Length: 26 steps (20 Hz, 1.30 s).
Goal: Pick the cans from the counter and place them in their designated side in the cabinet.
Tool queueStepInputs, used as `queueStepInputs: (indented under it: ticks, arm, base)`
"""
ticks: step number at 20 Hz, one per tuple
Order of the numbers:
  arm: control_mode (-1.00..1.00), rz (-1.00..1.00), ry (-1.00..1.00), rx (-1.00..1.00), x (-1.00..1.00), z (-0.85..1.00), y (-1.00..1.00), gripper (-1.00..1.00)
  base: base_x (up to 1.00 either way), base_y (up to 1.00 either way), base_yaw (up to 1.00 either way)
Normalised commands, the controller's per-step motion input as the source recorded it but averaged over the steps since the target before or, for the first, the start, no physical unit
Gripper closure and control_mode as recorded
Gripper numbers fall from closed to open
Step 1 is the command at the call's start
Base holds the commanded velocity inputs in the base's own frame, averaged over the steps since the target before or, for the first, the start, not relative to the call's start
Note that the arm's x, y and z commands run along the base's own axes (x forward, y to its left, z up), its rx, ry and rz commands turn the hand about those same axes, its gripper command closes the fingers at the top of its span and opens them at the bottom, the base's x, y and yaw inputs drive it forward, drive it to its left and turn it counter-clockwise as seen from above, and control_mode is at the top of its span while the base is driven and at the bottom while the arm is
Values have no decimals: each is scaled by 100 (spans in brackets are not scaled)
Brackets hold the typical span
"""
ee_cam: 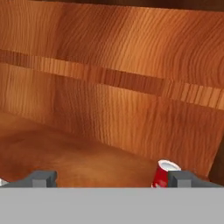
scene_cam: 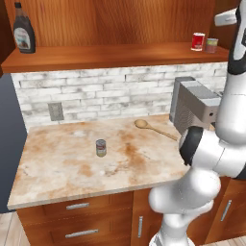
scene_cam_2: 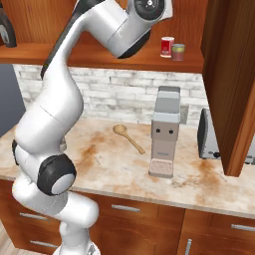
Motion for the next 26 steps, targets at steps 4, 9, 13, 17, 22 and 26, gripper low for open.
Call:
queueStepInputs:
  ticks: [4,9,13,17,22,26]
  arm:
    - [-100,6,-16,-11,-71,-22,59,-100]
    - [-100,6,-14,-9,-71,-15,50,-100]
    - [-100,6,-11,-6,-68,-12,40,-100]
    - [-100,6,-7,-4,-66,-8,31,-100]
    - [-100,5,0,0,-50,0,5,-100]
    - [-100,3,5,1,-45,0,0,-100]
  base:
    - [0,0,0]
    - [0,0,0]
    - [0,0,0]
    - [0,0,0]
    - [0,0,0]
    - [0,0,0]
